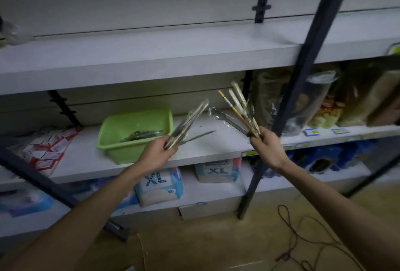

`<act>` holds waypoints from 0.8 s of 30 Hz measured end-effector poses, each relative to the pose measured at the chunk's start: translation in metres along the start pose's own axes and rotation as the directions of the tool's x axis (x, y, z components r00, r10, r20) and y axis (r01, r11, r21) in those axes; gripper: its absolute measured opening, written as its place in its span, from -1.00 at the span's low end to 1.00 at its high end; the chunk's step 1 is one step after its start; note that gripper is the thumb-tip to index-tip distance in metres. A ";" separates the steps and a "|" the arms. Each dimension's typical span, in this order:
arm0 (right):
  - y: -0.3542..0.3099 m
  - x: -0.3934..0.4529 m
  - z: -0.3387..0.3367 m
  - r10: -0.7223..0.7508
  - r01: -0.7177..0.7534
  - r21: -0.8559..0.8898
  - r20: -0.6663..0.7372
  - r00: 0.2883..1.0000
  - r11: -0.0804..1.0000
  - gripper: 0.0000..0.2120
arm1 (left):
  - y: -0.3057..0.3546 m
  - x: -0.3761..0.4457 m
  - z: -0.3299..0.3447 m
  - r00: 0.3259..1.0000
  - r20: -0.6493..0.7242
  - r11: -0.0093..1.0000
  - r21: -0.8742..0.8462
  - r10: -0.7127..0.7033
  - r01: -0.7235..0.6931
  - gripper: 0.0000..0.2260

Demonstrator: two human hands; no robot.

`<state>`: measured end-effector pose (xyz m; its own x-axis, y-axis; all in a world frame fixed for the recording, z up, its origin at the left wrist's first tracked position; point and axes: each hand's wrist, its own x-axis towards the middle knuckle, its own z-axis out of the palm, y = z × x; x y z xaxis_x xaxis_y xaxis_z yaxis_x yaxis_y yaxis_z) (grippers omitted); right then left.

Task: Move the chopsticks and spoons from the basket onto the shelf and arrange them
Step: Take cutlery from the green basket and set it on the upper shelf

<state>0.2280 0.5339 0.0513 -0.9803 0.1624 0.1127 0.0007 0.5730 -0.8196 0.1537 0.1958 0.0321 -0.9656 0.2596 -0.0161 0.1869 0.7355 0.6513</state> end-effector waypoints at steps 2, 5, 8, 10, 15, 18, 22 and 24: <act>0.017 -0.024 -0.039 -0.023 0.022 -0.010 -0.095 0.995 1.000 -0.89 | 0.039 0.004 0.024 0.998 0.039 0.998 -0.013 0.057 -0.057 -0.94; 0.038 -0.050 -0.100 -0.016 0.017 0.003 -0.200 0.980 1.000 -0.83 | 0.100 0.012 0.059 0.986 0.088 0.990 -0.049 0.138 -0.134 -0.91; 0.052 -0.064 -0.162 -0.019 0.016 -0.014 -0.341 0.940 1.000 -0.83 | 0.166 0.018 0.090 0.963 0.144 0.970 -0.118 0.229 -0.213 -0.93; 0.059 -0.069 -0.202 -0.014 0.005 -0.021 -0.415 0.910 1.000 -0.85 | 0.212 0.023 0.110 0.941 0.184 0.952 -0.173 0.283 -0.252 -0.93; 0.064 -0.051 -0.301 0.030 -0.041 -0.007 -0.567 0.823 0.999 -0.87 | 0.334 0.047 0.148 0.904 0.225 0.897 -0.348 0.362 -0.272 -0.81; 0.059 -0.025 -0.354 0.045 -0.063 -0.010 -0.596 0.802 0.998 -0.87 | 0.406 0.063 0.158 0.917 0.229 0.849 -0.497 0.327 -0.179 -0.77; 0.045 0.018 -0.420 0.067 -0.062 0.027 -0.551 0.832 0.998 -0.81 | 0.490 0.097 0.152 0.934 0.237 0.765 -0.642 0.266 -0.055 -0.88; 0.044 0.044 -0.448 0.100 -0.094 0.039 -0.524 0.846 0.995 -0.85 | 0.527 0.122 0.146 0.939 0.231 0.744 -0.667 0.256 -0.039 -0.96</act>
<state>0.2734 0.9259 0.2719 -0.7251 0.6161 0.3075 0.0851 0.5234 -0.8478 0.1611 0.7064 0.2624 -0.8170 0.5762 -0.0234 0.0561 0.1197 0.9912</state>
